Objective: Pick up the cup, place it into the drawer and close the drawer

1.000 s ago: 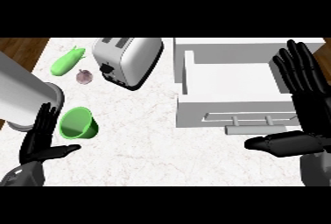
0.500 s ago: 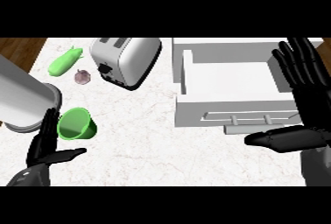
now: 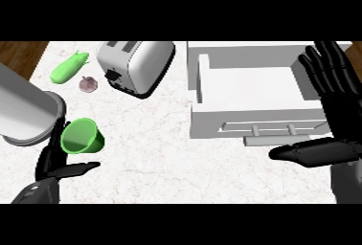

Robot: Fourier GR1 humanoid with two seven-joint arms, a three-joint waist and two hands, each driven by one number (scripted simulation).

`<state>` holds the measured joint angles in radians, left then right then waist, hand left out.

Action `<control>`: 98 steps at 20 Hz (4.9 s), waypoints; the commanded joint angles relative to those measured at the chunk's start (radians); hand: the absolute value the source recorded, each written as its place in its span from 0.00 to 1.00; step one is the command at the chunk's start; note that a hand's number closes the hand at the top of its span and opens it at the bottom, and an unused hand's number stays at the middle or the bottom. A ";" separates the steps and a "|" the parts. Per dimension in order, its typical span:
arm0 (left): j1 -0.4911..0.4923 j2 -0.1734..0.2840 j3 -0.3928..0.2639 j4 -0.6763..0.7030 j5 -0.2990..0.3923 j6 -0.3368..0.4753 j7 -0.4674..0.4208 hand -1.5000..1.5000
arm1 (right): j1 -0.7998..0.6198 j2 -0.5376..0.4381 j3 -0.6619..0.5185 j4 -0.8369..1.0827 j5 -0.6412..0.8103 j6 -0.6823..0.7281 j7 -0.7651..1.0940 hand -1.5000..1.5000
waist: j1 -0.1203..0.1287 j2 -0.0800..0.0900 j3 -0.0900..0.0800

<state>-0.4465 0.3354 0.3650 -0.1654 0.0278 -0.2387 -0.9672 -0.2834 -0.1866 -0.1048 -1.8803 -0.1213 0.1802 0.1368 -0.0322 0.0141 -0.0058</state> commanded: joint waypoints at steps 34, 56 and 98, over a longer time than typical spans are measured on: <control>-0.184 -0.220 -0.048 -0.276 0.003 0.050 -0.118 1.00 | 0.044 -0.032 -0.055 0.003 -0.029 0.031 -0.014 0.00 | 0.027 -0.018 0.007; -0.739 -0.335 -0.365 -0.562 0.126 0.506 0.628 1.00 | 0.009 -0.045 -0.073 0.065 -0.006 0.030 -0.047 0.00 | -0.005 -0.011 0.007; -0.845 -0.335 -0.626 -0.235 0.591 0.552 0.496 0.00 | -0.094 -0.181 0.287 0.101 -0.096 0.486 0.093 1.00 | -0.096 0.011 0.005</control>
<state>-1.2711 -0.0001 -0.2717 -0.4049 0.5839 0.2835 -0.4500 -0.3891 -0.2984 0.1232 -1.7751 -0.2709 0.5948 0.1811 -0.1637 0.0347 -0.0004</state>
